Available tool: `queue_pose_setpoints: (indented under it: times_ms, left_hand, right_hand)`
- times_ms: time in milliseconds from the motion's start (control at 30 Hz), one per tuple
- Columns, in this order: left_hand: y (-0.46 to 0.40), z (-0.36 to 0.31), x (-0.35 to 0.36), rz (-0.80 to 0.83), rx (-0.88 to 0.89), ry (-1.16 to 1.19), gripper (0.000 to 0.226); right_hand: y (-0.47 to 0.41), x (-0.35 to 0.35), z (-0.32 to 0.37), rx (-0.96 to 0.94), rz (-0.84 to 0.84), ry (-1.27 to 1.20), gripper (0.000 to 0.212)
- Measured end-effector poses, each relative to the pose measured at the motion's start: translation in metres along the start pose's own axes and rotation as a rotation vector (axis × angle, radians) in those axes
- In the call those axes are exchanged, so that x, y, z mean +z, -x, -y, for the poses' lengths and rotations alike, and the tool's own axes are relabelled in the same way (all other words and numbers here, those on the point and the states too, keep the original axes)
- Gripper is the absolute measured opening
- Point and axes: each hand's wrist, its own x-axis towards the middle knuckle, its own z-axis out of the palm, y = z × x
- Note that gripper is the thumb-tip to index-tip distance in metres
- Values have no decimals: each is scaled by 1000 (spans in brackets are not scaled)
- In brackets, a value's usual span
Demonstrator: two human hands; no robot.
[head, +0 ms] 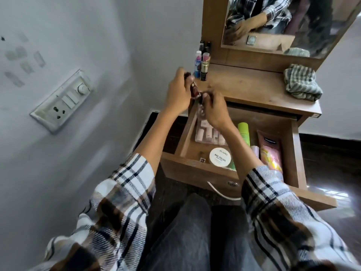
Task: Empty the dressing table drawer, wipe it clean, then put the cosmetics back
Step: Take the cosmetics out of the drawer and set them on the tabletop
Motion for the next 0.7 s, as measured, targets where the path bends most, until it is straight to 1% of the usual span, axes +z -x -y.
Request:
queue_pose_setpoints:
  times_ms: [67, 167, 300, 467, 600, 700]
  left_hand:
    - [-22, -1, 8, -62, 7, 6, 20]
    - [-48, 4, 20, -83, 10, -59, 22]
    - [-68, 22, 40, -70, 7, -151, 18]
    - [-77, 34, 54, -108, -13, -170, 19]
    - [-77, 40, 55, -87, 24, -203, 20]
    - [-74, 41, 57, -72, 48, -184, 23]
  right_hand:
    - [-23, 1, 4, 13, -29, -13, 25]
    - [-49, 3, 5, 40, -31, -27, 24]
    - [-67, 11, 3, -13, -135, 61, 34]
    - [-73, 23, -4, -10, -251, 115, 32]
    - [-76, 27, -8, -22, -251, 67, 36]
    - [-80, 25, -10, -21, -261, 40, 36]
